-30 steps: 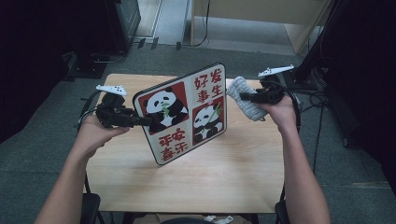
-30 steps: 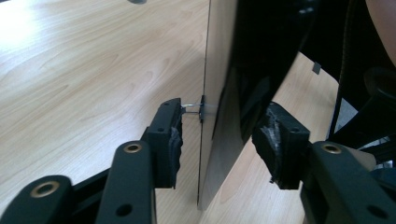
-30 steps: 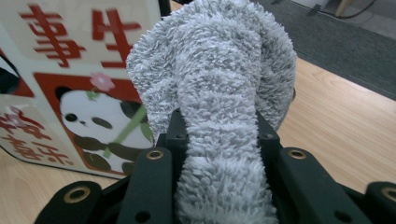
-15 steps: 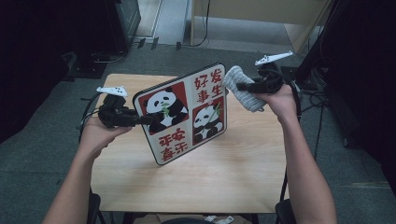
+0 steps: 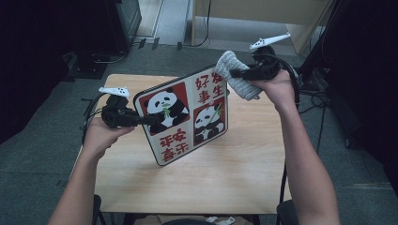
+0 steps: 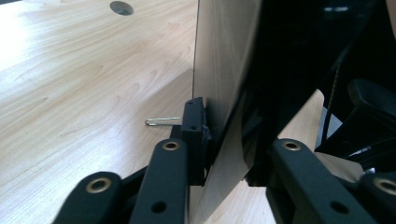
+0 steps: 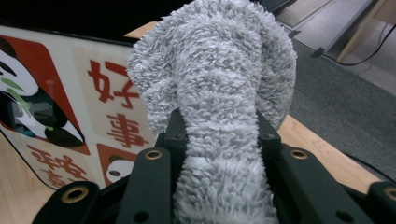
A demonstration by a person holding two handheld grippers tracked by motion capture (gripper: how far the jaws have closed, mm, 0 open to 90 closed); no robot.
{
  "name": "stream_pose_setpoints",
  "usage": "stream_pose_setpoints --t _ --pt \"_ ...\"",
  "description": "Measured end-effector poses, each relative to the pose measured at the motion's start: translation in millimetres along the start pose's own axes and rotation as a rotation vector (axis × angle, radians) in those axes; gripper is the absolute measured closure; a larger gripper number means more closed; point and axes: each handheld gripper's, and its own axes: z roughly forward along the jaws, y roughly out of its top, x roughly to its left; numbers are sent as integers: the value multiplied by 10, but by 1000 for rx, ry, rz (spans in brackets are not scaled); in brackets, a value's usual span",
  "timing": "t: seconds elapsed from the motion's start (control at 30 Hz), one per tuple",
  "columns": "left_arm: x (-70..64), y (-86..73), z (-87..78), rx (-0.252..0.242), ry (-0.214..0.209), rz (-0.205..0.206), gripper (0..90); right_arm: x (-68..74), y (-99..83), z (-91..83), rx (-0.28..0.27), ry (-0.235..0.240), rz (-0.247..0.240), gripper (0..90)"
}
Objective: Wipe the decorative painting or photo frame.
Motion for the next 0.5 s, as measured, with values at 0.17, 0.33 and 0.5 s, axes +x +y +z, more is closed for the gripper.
stream_pose_setpoints --t 0.17,0.33,0.5 --pt "18 -10 -6 -1 -1 17 779 62 107 29 -4 -2 -18 676" --pt "43 -19 -11 -4 -11 30 787 70 102 67 1 -2 -15 675" --pt "66 -18 -13 -8 -21 29 789 71 32 105 0 5 -6 675"
